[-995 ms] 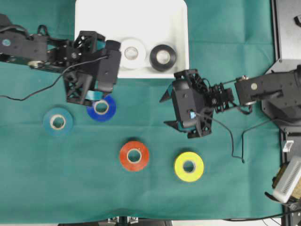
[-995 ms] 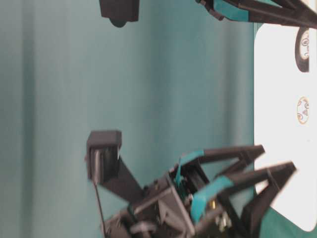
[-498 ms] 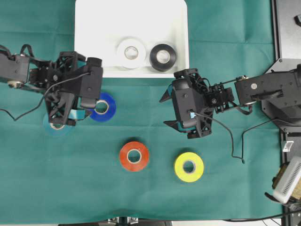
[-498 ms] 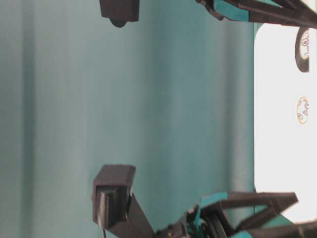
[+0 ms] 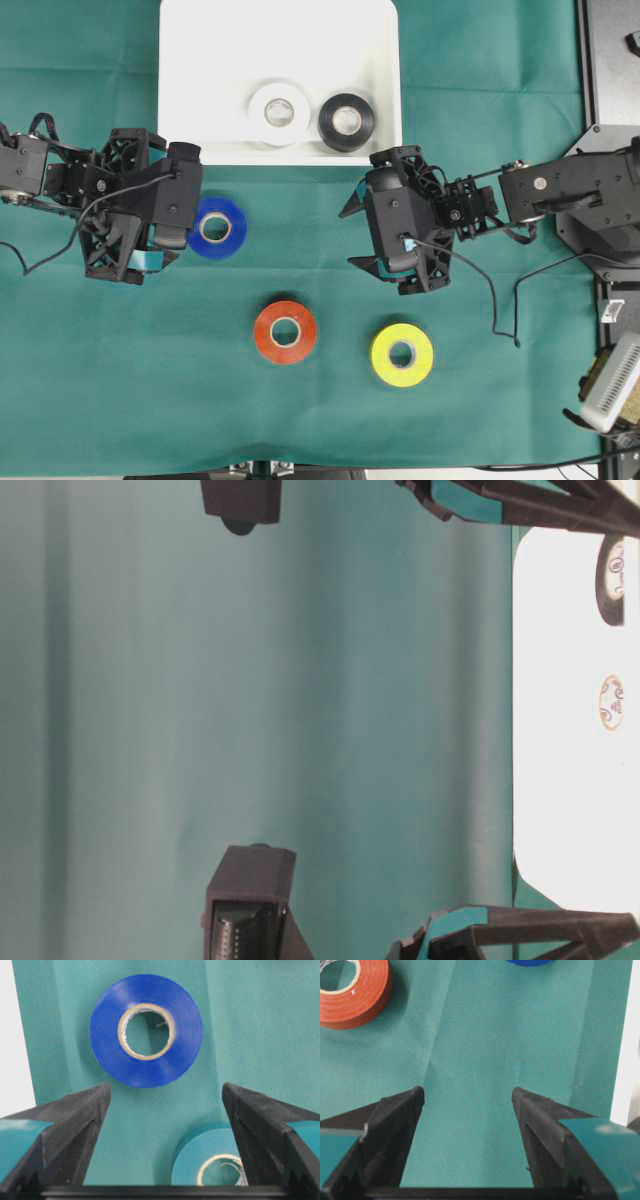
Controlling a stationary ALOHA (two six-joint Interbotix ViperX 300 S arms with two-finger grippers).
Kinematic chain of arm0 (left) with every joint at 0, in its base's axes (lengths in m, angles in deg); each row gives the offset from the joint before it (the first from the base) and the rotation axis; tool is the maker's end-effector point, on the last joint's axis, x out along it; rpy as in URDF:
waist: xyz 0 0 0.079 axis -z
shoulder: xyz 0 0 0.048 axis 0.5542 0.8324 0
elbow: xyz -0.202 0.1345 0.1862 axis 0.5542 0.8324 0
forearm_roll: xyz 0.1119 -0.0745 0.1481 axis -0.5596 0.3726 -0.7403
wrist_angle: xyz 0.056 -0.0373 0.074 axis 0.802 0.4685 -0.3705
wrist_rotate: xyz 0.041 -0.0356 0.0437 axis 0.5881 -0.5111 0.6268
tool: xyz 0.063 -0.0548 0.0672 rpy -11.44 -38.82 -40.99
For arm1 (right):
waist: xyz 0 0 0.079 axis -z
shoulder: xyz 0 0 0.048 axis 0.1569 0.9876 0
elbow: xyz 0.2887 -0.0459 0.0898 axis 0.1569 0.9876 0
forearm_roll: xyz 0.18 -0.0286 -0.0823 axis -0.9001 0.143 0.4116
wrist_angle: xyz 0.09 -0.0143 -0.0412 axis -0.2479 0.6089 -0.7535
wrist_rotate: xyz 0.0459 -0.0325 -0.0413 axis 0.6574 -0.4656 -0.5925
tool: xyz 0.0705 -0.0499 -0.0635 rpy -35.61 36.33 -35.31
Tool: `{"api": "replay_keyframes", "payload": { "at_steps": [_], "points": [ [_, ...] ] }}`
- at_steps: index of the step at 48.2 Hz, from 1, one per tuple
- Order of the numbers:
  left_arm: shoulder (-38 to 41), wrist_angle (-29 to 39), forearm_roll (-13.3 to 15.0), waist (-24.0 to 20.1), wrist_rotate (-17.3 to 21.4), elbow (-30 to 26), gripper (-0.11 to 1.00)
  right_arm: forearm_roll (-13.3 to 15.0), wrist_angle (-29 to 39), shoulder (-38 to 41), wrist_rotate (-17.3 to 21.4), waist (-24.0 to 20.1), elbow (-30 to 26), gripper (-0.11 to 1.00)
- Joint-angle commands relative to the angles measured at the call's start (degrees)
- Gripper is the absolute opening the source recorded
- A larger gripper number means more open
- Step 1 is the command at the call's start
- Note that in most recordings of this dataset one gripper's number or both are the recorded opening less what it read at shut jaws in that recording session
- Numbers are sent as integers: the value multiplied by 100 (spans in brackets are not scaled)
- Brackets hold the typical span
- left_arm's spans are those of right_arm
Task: Put the tape alternately from left to right into the white case.
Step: 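Lower the right gripper onto the red tape roll and grasp it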
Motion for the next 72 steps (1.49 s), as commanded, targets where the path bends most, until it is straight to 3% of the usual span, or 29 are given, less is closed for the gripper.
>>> {"api": "replay_keyframes", "payload": {
  "at_steps": [1, 16, 27, 57, 72],
  "points": [
    [-141, -44, 9, 18, -9, -53, 49, -18, -44, -44, 26, -9, -62, 75],
    [-141, -44, 9, 18, -9, -70, 49, -9, -167, 44, 352, -290, -211, 75],
    [-141, -44, 9, 18, -9, -70, 49, -9, -167, 492, 624, -519, -650, 75],
    [-132, -44, 9, 18, 0, -44, 49, -9, -18, 1608, 650, -809, -1819, 75],
    [-141, -44, 9, 18, 0, -26, 49, -9, 220, 1969, 773, -844, -2057, 75]
  ]
}}
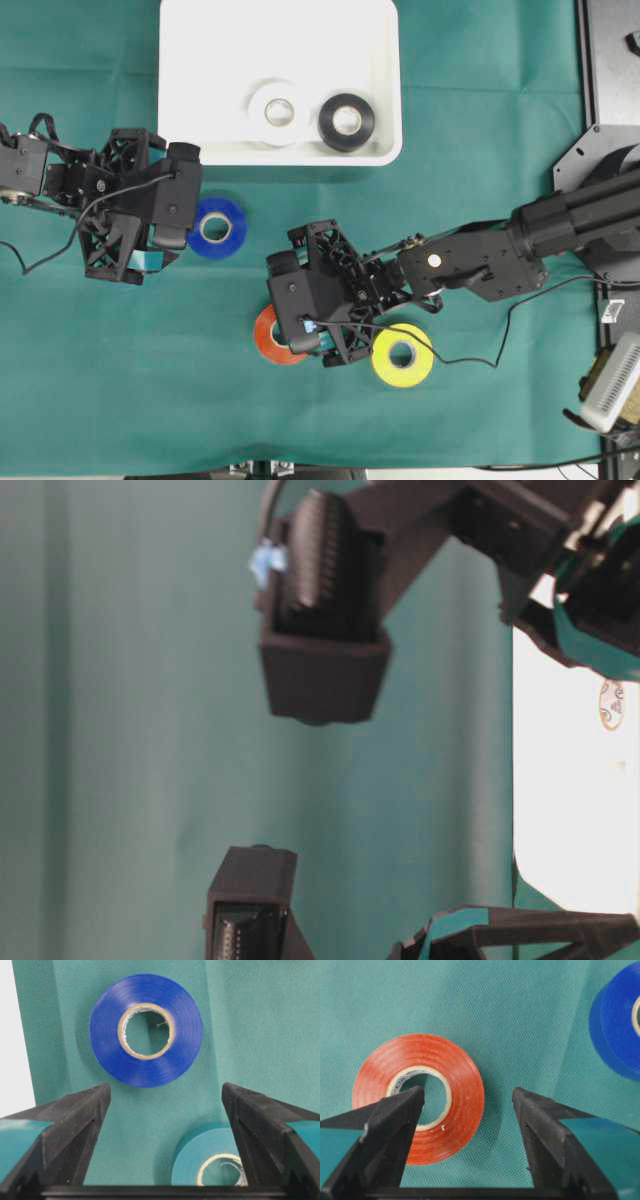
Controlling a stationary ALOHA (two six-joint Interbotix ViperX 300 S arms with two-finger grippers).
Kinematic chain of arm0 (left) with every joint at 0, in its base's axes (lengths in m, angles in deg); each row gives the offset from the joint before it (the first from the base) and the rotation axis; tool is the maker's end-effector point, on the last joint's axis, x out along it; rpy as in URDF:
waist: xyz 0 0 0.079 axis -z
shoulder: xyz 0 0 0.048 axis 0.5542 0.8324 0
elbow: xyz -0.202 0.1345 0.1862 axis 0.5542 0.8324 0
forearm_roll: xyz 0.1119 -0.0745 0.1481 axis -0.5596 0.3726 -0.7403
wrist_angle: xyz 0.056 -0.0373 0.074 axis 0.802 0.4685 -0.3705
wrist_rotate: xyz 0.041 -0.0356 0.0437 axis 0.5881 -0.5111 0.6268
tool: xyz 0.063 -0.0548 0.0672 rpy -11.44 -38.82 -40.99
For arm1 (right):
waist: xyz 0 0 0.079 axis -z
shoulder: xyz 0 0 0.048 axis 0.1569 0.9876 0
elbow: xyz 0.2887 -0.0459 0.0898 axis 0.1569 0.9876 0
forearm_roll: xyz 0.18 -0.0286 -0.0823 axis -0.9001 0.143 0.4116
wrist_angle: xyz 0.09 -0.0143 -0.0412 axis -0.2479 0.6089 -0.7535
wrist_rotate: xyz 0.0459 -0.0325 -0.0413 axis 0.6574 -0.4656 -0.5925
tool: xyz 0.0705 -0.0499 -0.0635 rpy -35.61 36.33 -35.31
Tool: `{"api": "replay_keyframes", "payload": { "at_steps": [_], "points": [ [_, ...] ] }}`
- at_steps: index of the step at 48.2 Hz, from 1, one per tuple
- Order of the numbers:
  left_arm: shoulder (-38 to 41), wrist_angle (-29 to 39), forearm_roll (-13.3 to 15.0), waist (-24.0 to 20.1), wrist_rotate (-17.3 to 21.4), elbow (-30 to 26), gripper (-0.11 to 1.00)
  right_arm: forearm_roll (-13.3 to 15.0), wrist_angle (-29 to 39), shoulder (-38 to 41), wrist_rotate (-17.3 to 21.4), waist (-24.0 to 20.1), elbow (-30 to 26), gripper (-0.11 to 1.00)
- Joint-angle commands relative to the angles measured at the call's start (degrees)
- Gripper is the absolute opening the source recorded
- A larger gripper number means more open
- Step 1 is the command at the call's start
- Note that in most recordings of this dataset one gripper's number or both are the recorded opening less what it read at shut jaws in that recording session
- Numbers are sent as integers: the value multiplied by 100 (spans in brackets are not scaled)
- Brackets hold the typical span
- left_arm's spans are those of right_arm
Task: Put the tape alternately from left to right into the white case.
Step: 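Lower the right gripper onto the red tape roll and grasp it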
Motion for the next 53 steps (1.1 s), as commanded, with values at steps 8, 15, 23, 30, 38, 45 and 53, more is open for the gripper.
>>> {"api": "replay_keyframes", "payload": {
  "at_steps": [8, 15, 23, 30, 38, 45, 53],
  "points": [
    [-123, -35, 18, 18, 0, -44, 49, 9, 149, 97, 281, -26, -141, 75],
    [-123, -35, 18, 18, 0, -44, 49, 9, 176, 176, 308, -26, -167, 75],
    [-123, -35, 18, 18, 0, -44, 49, 26, 185, 281, 308, -18, -220, 75],
    [-123, -35, 18, 18, 0, -44, 49, 79, 185, 299, 308, -9, -246, 74],
    [-123, -35, 18, 18, 0, -35, 49, 167, 176, 299, 308, 0, -237, 52],
    [-132, -35, 18, 18, 0, -35, 49, 229, 176, 299, 299, 0, -255, 24],
    [-123, -35, 18, 18, 0, -35, 49, 229, 185, 229, 308, 0, -281, 24]
  ]
}}
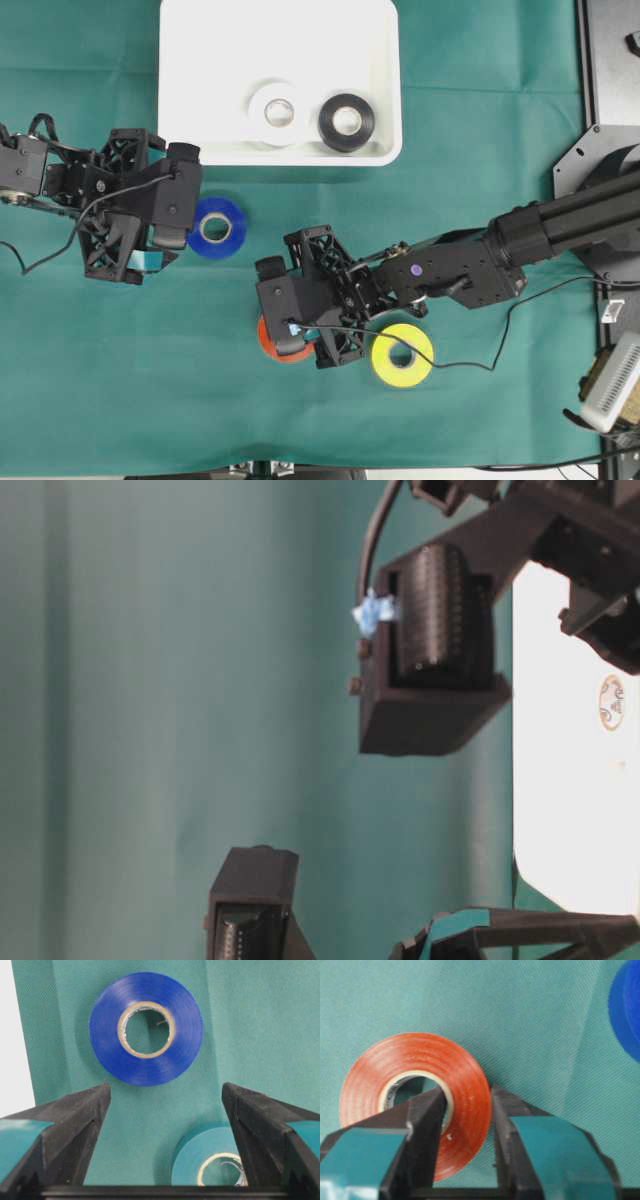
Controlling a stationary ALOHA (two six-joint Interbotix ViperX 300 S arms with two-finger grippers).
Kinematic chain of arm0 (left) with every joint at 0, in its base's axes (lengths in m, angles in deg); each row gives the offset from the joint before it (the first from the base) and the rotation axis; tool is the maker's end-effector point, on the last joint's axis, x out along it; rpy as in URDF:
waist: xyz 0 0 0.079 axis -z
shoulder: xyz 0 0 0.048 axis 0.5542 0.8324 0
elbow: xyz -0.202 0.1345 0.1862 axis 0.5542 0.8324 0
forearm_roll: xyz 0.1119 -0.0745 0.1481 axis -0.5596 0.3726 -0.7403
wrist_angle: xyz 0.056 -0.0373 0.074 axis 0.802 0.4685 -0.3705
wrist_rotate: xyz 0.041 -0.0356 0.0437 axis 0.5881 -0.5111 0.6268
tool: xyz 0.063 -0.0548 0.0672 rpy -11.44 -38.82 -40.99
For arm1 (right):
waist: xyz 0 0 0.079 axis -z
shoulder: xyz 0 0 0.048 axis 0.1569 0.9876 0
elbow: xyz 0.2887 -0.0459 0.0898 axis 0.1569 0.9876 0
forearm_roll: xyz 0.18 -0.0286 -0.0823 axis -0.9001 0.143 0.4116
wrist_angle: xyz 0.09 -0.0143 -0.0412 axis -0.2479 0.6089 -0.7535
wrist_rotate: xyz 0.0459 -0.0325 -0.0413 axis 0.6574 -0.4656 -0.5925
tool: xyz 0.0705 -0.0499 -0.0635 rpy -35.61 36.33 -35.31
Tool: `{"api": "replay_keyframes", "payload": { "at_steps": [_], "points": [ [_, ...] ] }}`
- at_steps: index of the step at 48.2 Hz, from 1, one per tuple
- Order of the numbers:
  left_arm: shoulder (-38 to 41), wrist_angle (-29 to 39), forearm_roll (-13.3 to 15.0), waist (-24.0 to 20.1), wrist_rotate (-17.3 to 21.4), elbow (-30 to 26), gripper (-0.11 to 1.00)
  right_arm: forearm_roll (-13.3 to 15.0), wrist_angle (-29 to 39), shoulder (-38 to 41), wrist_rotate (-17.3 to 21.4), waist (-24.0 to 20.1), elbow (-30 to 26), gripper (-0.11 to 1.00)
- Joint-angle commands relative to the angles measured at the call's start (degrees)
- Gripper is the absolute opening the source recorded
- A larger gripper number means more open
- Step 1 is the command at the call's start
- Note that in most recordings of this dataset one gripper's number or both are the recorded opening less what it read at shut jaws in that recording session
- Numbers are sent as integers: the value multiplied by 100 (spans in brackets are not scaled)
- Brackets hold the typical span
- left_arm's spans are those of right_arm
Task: Put the tape alternately from left to right into the white case.
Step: 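Lower the right gripper onto the red tape roll and grasp it, then lift the red tape roll and carry it into the white tray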
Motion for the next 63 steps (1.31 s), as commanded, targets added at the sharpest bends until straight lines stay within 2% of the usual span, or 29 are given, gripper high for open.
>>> {"api": "replay_keyframes", "payload": {
  "at_steps": [1, 16, 25, 40, 51, 63],
  "points": [
    [-132, -35, 0, 18, 0, -35, 49, 18, -18, -158, 0, 26, -105, 24],
    [-132, -35, 0, 18, 0, -35, 49, 26, 9, -703, 0, 18, -70, 24],
    [-132, -35, 9, 18, 0, -35, 49, 35, 290, -1011, -9, 26, -79, 24],
    [-132, -35, 9, 18, 0, -35, 49, 343, 703, -1116, 0, 79, -132, 24],
    [-123, -35, 9, 18, 0, -35, 49, 536, 835, -1125, 0, 413, -141, 24],
    [-123, -35, 9, 18, 0, -35, 49, 896, 1081, -1274, 0, 1090, -132, 24]
  ]
}}
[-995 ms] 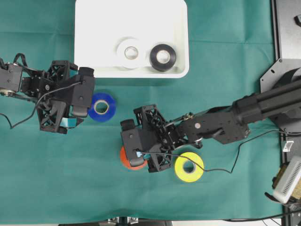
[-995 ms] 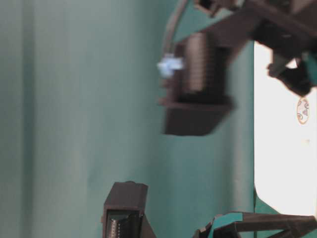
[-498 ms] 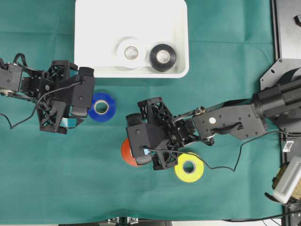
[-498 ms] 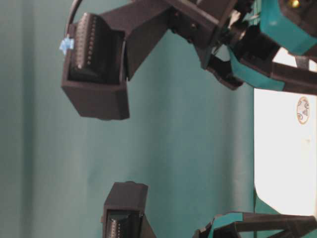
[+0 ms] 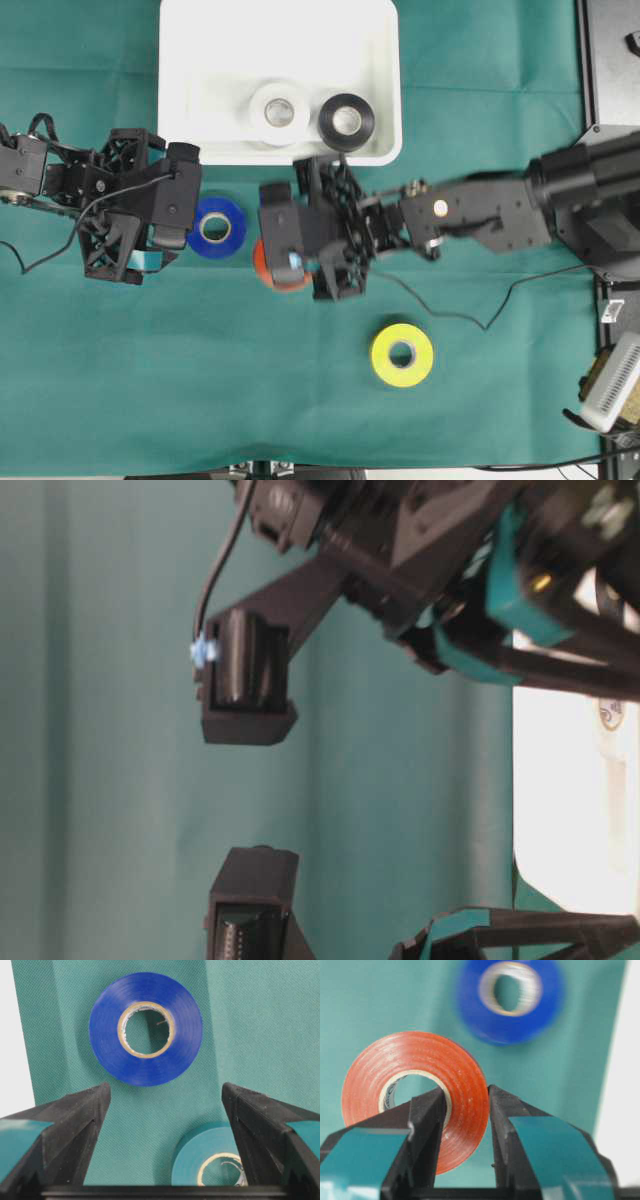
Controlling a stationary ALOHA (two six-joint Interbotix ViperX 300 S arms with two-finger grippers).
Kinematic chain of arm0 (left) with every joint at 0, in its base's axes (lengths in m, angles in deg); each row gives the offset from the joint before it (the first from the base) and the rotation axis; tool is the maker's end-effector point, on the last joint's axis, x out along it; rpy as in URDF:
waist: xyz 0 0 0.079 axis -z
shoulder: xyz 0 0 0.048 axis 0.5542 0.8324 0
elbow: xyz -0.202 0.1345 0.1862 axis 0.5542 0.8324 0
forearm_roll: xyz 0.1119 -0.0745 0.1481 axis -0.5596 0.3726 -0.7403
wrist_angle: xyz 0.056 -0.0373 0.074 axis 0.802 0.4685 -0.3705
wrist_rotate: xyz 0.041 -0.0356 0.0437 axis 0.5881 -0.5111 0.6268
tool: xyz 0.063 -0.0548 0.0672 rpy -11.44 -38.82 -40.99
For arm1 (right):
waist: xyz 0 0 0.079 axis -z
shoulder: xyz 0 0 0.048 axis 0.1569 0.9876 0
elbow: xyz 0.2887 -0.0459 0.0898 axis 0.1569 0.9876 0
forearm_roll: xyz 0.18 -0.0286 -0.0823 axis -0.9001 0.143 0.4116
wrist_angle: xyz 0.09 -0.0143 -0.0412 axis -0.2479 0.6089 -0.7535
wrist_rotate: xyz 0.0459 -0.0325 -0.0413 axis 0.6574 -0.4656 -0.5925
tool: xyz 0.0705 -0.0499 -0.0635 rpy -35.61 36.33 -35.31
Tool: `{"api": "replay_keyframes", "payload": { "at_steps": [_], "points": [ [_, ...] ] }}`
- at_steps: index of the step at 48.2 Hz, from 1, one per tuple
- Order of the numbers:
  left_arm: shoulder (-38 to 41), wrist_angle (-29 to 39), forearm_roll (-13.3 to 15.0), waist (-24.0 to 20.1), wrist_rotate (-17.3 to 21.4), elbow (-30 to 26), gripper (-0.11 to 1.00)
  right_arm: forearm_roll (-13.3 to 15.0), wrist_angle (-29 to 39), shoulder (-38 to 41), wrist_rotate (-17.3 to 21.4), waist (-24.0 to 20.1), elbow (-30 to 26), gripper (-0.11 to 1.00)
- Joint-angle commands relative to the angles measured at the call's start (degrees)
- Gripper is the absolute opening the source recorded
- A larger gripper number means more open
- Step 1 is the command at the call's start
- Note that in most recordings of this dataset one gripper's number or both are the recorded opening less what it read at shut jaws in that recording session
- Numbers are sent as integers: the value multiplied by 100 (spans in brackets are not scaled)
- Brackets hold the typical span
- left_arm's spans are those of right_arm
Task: Put the tape alternately from left to right into the white case.
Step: 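Lift the red tape roll and carry it into the white tray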
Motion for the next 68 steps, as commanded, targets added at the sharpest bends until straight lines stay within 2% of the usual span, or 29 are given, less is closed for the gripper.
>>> {"api": "replay_keyframes", "payload": {
  "at_steps": [1, 17, 34, 53, 68],
  "points": [
    [-132, -35, 9, 18, 0, -44, 49, 158, 9, -290, 9, 281, -132, 24],
    [-123, -35, 9, 18, 0, -62, 49, 677, -167, -378, 9, 1283, -141, 24],
    [-114, -35, 9, 18, 0, -79, 49, 993, -536, -264, -9, 2206, -132, 24],
    [-105, -35, 9, 18, 0, -79, 49, 1020, -993, 97, -26, 2892, -158, 24],
    [-88, -35, 0, 18, 0, -79, 49, 1020, -1143, 202, -44, 3041, -149, 24]
  ]
}}
